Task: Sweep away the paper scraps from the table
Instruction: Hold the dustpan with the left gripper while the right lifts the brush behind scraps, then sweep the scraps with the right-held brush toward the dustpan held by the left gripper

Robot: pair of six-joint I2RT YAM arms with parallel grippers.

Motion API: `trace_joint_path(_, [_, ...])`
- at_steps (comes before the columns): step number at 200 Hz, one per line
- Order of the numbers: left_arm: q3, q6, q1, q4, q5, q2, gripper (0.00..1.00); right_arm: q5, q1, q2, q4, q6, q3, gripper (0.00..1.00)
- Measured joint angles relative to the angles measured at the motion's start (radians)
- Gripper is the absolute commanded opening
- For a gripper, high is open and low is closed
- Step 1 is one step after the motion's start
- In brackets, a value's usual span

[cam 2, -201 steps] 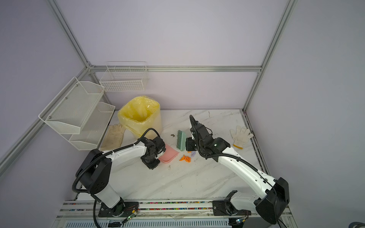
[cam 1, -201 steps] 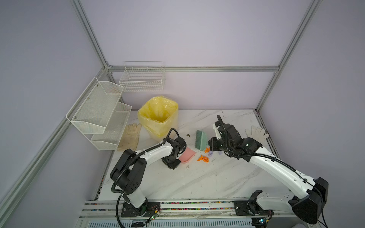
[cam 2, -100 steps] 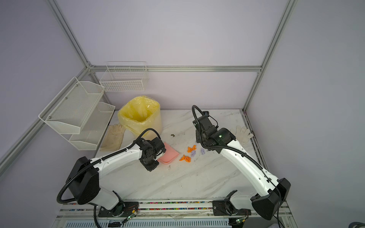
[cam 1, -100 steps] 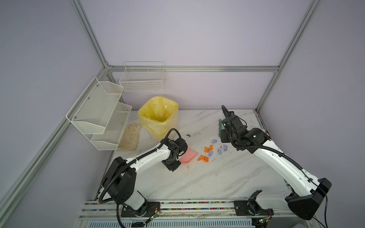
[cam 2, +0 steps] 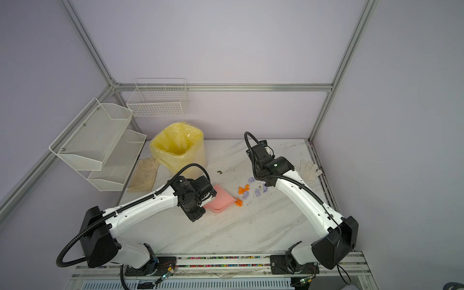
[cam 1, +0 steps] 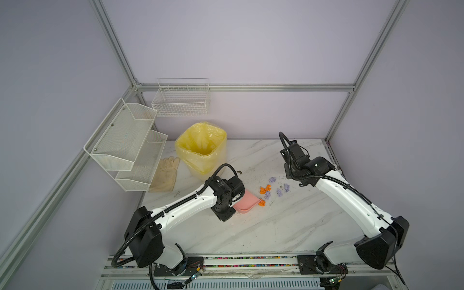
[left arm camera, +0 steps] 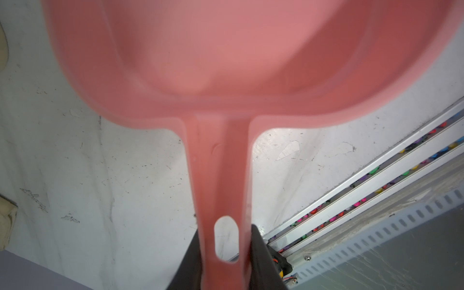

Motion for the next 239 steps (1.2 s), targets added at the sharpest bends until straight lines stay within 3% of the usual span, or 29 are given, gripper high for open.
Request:
trace_joint_path(47, [0.035,-0.051,-0.082,-0.048,-0.023,0.078,0.08,-0.013,-0.018,0.075,-0.003,-0.087,-0.021,0.00])
trace_joint_path(111, [0.085,-0.078,-0.115,-0.099,-0.056,0.105,0.08,-0.045,-0.032,0.096,0.006,-0.155,-0.037,0.00])
trace_joint_path(239, [0.120,-0.089,-0.189,-0.139,-0.117,0.200,0.08,-0.143,-0.037,0.142,0.022,-0.170,-0.055,0.00])
